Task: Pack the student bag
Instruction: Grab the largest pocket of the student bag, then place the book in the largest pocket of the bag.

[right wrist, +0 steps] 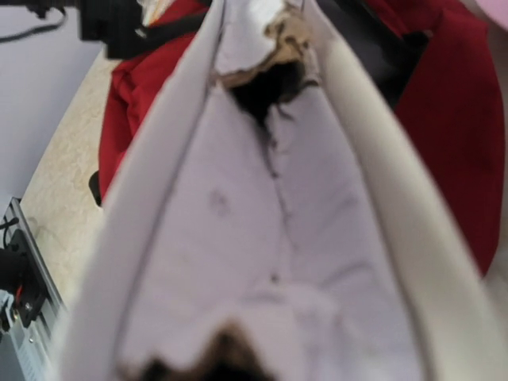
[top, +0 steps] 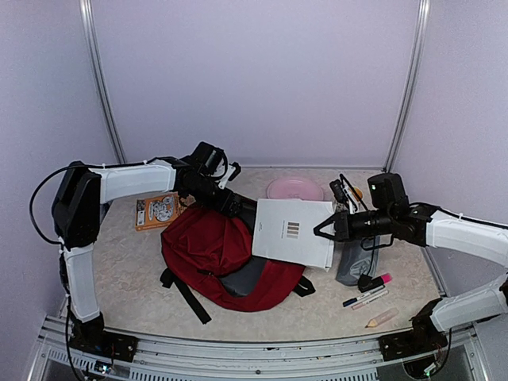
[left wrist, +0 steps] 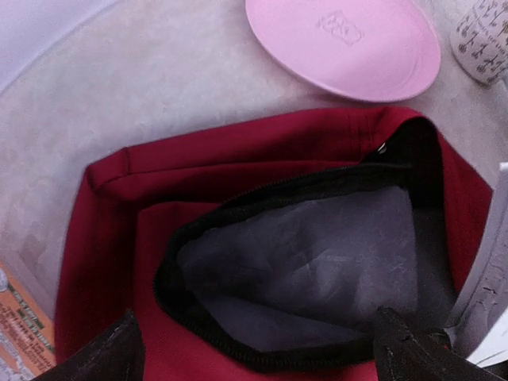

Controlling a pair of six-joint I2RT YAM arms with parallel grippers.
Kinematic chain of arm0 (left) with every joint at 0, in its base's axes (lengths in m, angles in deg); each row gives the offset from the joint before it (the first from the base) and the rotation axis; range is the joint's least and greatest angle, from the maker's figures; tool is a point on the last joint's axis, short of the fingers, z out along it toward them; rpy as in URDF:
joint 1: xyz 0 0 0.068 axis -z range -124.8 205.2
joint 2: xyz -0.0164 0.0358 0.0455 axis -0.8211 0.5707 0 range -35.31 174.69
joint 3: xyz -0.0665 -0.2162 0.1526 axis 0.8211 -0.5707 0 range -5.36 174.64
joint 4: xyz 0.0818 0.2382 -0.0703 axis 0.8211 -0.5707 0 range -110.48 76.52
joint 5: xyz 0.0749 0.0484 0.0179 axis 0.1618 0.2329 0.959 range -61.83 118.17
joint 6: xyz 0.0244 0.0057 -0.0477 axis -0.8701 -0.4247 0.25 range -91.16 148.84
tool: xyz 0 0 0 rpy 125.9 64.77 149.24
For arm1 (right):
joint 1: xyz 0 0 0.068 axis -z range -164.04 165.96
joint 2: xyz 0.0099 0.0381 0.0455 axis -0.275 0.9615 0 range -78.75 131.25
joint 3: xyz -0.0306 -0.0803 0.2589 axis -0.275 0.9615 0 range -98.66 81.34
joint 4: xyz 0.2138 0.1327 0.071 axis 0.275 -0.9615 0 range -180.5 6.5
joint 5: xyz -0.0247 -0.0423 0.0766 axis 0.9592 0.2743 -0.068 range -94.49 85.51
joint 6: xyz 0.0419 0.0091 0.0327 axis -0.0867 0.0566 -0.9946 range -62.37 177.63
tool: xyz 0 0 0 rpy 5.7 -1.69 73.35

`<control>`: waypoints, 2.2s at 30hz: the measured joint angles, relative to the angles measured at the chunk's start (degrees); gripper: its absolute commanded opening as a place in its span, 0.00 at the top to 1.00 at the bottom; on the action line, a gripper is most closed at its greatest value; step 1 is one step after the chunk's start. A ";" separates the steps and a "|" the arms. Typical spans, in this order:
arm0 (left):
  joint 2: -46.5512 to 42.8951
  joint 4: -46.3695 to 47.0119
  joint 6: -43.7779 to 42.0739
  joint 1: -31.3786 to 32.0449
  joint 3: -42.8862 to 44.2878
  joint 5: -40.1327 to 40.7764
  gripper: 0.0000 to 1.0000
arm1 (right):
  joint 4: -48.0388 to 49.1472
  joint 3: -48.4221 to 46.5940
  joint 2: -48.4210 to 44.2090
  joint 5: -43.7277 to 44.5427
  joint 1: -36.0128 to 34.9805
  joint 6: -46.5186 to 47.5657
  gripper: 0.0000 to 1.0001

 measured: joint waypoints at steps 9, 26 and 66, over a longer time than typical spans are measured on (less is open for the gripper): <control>10.60 -1.62 -0.33 0.09 2.67 -1.99 1.00 | 2.86 2.58 0.96 -0.66 0.00 -4.79 0.99; -13.14 -1.60 -8.46 10.99 7.50 5.22 1.00 | 9.16 4.68 2.51 -5.88 -1.22 -16.59 1.00; -15.65 0.90 -3.54 9.55 7.30 -3.10 1.00 | 16.59 -9.94 28.55 12.70 -14.86 -26.21 0.00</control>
